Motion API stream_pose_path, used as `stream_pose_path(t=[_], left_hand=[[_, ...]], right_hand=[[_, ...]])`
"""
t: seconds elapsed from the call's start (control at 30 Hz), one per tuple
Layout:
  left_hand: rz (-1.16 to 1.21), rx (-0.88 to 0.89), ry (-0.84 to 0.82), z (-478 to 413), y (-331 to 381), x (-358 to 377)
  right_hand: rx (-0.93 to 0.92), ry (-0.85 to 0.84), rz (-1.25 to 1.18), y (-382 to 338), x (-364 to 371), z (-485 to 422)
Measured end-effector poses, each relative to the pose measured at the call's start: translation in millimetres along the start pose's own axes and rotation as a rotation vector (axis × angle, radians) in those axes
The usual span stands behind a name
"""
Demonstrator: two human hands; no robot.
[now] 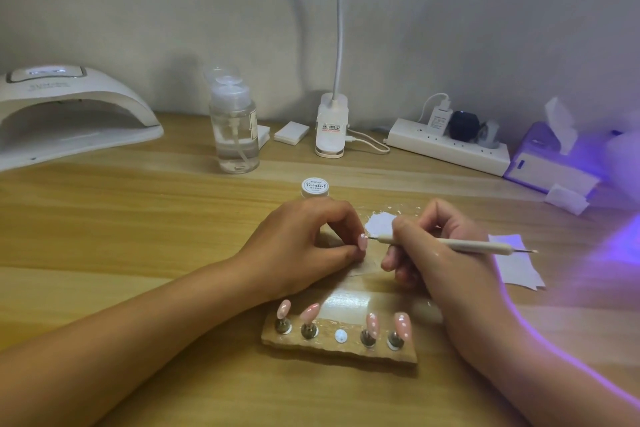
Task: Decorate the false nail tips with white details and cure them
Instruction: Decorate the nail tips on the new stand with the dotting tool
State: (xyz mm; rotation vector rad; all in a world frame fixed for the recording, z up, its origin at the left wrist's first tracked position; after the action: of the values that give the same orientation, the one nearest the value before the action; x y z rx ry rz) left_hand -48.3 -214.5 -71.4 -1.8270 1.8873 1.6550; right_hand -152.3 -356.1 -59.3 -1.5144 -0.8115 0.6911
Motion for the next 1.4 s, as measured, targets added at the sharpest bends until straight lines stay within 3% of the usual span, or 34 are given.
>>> stream_pose_path(t=[1.4], left_hand=[[-0.001,-0.009,0.001,-0.2,-1.5,0.1]], right_hand=[[-0.017,-0.048,0.050,-1.7,0.3,1.2]])
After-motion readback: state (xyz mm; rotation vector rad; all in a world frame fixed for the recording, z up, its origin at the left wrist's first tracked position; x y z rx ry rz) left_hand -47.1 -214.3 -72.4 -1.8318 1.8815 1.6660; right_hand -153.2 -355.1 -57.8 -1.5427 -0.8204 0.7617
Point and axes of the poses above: each hand's wrist, its own z-axis away from the middle knuckle, its own x-axis out of the palm, y = z × x, the point moved 1 cm from there along -z, towards the middle knuckle, and after that the axes turned 6 degrees about y, right-handed, at the moved point
